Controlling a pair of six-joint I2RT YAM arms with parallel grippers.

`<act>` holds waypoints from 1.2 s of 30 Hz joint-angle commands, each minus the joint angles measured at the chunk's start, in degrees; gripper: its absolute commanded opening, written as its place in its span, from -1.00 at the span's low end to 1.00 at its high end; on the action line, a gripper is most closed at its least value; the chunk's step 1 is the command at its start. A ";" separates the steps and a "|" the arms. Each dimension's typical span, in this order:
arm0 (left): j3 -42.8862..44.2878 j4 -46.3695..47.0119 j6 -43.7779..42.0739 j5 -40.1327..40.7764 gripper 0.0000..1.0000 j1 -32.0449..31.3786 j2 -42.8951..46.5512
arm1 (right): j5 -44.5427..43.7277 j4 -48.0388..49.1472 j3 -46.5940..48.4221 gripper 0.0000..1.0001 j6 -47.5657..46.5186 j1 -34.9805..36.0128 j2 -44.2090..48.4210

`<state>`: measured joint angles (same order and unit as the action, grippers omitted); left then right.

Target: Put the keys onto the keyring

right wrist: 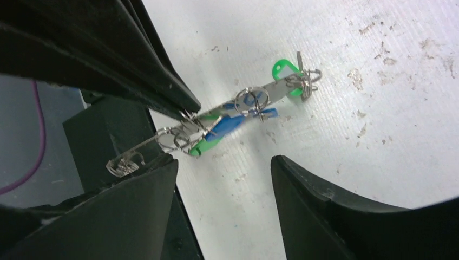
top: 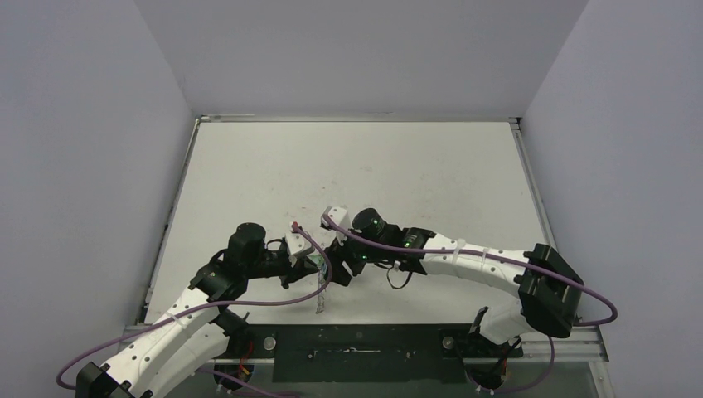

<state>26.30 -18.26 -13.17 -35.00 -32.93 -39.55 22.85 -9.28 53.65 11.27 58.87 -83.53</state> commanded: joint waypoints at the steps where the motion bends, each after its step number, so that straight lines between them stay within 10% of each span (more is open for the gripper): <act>1: 2.70 0.77 -0.76 -1.21 -1.00 -0.30 0.57 | -1.73 5.74 -2.67 0.33 -1.20 -0.32 5.87; 25: -0.29 6.70 0.42 -7.58 -1.00 -0.30 4.40 | 12.05 36.57 -17.16 0.10 -13.59 -0.83 10.68; 36: -0.38 6.92 0.59 -7.80 -1.00 -0.28 4.32 | 12.28 37.80 -16.53 -0.36 -15.00 -0.45 6.11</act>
<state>25.63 -15.97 -12.71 -40.86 -32.93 -35.57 33.54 24.51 36.36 -2.42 57.87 -76.23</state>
